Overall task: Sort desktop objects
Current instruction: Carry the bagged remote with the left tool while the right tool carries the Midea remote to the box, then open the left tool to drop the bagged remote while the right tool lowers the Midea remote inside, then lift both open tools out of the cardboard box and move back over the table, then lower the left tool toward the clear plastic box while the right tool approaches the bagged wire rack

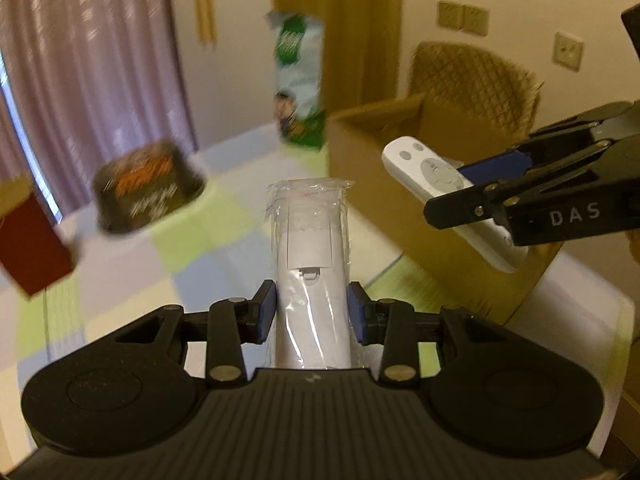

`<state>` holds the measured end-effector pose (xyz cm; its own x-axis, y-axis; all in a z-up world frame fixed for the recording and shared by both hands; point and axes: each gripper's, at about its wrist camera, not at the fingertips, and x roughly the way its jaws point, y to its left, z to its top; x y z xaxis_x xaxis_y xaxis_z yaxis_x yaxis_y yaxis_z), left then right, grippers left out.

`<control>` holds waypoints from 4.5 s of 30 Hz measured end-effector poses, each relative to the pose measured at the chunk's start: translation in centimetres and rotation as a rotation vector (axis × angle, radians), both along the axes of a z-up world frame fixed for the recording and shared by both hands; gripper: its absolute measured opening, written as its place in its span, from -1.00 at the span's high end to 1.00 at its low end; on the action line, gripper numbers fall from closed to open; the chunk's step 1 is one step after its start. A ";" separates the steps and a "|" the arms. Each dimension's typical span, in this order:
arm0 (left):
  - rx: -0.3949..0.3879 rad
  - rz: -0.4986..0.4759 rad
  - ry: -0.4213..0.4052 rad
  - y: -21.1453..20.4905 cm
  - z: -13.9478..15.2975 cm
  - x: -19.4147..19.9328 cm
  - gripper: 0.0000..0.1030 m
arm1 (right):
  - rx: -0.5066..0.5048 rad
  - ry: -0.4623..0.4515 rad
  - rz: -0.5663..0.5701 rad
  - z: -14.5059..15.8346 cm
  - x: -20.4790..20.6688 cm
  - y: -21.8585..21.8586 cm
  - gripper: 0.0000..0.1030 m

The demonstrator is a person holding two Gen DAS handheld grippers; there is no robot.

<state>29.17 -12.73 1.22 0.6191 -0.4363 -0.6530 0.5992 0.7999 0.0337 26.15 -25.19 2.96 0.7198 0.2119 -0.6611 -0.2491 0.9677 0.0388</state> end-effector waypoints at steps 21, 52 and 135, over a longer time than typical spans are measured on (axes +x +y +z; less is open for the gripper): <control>-0.057 -0.256 0.025 -18.9 2.3 4.1 0.36 | 0.061 0.040 -0.313 0.2 1.5 -16.8 0.23; 0.000 -0.218 0.058 -20.7 0.7 5.2 0.30 | 0.064 0.113 -0.311 -3.8 2.9 -19.4 0.23; 0.002 0.270 0.152 9.9 -3.4 -0.9 -0.11 | 0.049 0.071 0.054 -3.4 1.3 4.1 -0.64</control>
<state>28.27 -2.87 -2.18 0.6073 -0.2682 -0.7478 0.3635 0.9308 -0.0385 27.44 -21.06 -0.43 0.6584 0.2822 -0.6977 -0.2955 0.9495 0.1053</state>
